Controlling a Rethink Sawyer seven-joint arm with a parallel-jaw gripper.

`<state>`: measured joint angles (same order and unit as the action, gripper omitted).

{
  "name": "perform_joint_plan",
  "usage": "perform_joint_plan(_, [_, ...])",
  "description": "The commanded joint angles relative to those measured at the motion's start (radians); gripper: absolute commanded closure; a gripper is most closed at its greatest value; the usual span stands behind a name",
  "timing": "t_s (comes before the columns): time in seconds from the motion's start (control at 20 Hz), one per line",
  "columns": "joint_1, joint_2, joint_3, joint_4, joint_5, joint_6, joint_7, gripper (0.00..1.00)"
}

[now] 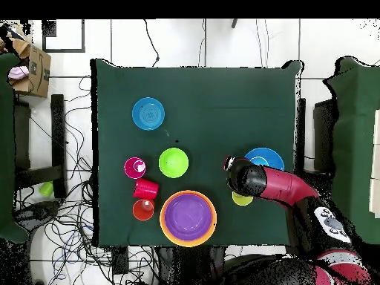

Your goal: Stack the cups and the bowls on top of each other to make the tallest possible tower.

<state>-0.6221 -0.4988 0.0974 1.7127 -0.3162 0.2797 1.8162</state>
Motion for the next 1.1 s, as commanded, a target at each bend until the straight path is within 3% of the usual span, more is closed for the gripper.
perform_joint_plan(0.05, [0.073, 0.023, 0.023, -0.075, -0.047, -0.065, 0.065, 1.00])
perform_joint_plan(0.1, [0.105, 0.028, -0.015, -0.088, -0.051, -0.077, 0.087, 1.00])
perform_joint_plan(0.15, [0.136, 0.033, -0.053, -0.101, -0.054, -0.089, 0.108, 0.00])
perform_joint_plan(0.4, [0.141, 0.024, -0.059, -0.092, -0.048, -0.091, 0.106, 0.00])
perform_joint_plan(0.7, [0.125, -0.099, -0.032, 0.000, -0.033, -0.037, 0.062, 0.00])
perform_joint_plan(1.1, [0.119, -0.095, -0.030, 0.003, -0.037, -0.038, 0.055, 0.00])
